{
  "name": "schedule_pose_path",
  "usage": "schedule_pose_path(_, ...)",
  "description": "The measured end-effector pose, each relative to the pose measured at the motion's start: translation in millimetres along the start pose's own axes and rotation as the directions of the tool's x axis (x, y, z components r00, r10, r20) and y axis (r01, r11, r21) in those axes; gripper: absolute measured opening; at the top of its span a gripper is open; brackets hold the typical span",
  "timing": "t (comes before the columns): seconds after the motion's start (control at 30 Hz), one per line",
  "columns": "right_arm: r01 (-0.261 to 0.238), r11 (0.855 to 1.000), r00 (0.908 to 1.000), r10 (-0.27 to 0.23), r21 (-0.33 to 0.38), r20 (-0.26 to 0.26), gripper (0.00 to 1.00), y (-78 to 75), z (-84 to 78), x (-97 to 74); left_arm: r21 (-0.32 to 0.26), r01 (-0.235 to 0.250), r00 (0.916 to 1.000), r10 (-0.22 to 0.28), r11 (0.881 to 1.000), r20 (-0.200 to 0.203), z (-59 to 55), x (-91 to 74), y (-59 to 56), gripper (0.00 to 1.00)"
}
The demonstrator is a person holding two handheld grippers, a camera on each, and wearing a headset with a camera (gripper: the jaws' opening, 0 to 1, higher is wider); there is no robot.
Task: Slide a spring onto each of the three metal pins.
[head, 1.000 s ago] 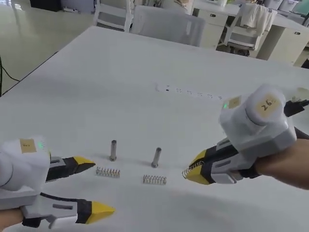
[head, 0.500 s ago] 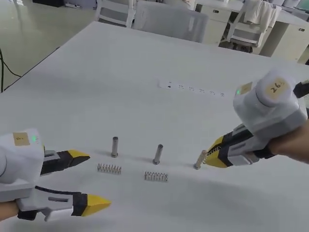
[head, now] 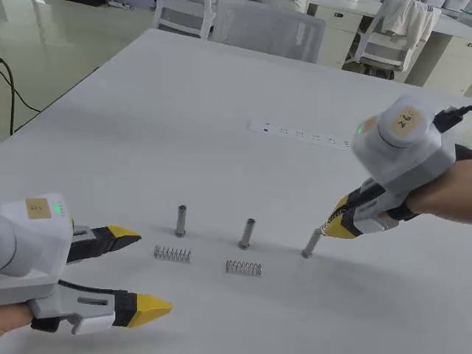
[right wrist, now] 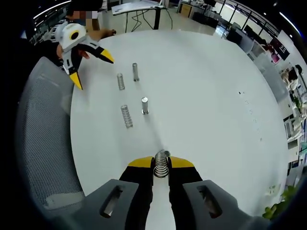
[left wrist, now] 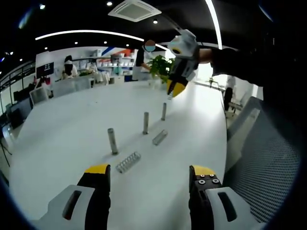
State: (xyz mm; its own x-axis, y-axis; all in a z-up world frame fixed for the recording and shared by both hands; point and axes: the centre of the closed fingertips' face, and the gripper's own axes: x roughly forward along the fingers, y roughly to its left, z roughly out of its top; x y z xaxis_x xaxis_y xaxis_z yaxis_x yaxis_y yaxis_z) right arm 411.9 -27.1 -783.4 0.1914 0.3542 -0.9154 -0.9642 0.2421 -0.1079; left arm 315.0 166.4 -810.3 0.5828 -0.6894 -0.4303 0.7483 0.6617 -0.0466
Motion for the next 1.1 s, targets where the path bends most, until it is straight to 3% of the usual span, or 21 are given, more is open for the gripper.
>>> schedule_pose_path(0.67,-0.045,0.999,0.9957,0.043,-0.026,-0.082,0.09,-6.5,-4.8,20.4,-0.007,-0.005,1.0,0.005,1.0,-0.005,-2.7,-0.7,1.7,0.6)
schedule_pose_path(1.1,-0.094,0.995,0.9846,0.087,-0.039,-0.151,0.09,-1.9,-11.3,43.0,-0.009,-0.006,0.9999,0.006,1.0,-0.01,-3.1,-1.4,-0.6,0.59)
